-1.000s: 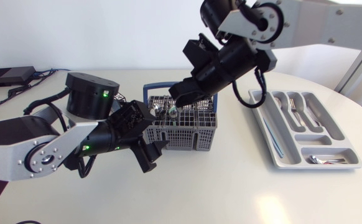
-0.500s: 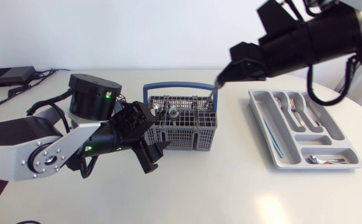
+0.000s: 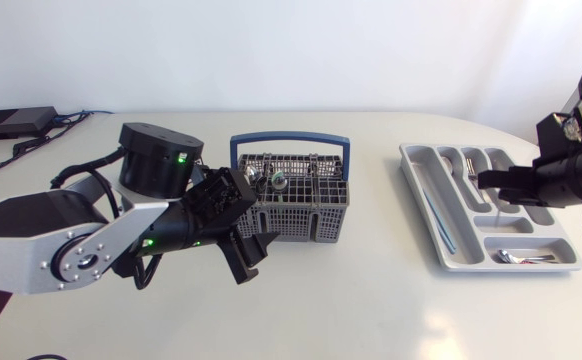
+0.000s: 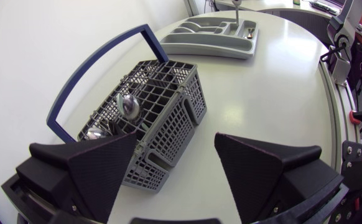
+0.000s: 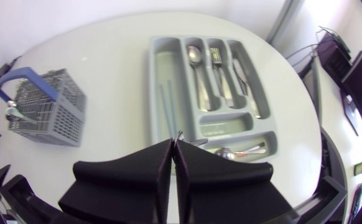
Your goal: Transfer all utensils from the basket to the drawer tray.
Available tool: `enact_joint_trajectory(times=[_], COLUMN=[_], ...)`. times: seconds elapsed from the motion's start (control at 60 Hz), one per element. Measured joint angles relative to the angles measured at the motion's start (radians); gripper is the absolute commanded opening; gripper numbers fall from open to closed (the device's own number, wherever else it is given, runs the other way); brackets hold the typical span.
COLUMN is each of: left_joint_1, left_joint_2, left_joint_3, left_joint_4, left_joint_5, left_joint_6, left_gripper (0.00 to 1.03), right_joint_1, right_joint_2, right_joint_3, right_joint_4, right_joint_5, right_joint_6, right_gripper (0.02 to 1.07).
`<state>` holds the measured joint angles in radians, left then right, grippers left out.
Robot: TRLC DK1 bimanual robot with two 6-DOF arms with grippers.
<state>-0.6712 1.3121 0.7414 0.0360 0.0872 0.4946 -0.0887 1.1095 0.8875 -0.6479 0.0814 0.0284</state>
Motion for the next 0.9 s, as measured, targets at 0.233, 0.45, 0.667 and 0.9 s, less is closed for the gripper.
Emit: enact_joint_trajectory(times=[0.233, 0.45, 0.667, 0.9], left_joint_1=[0.000, 0.000, 0.000, 0.000], left_joint_2=[0.000, 0.000, 0.000, 0.000], left_joint_3=[0.000, 0.000, 0.000, 0.000], left_joint_4=[0.000, 0.000, -0.001, -0.001], left_joint_5=[-0.014, -0.018, -0.018, -0.022], left_joint_6=[0.000, 0.000, 0.000, 0.000], left_gripper=[0.88, 0.88, 0.88, 0.88], right_joint_1=[-0.077, -0.157, -0.129, 0.040], right_joint_2=[0.077, 0.241, 0.334, 0.167], right_joint_3=[-0.179, -0.202, -0.228, -0.203], right_joint_4=[0.240, 0.446, 0.488, 0.366], right_joint_5=[0.230, 0.310, 0.370, 0.336], right_joint_6=[-0.080, -0.128, -0.142, -0.141], right_gripper=[0.08, 0.45, 0.91, 0.94])
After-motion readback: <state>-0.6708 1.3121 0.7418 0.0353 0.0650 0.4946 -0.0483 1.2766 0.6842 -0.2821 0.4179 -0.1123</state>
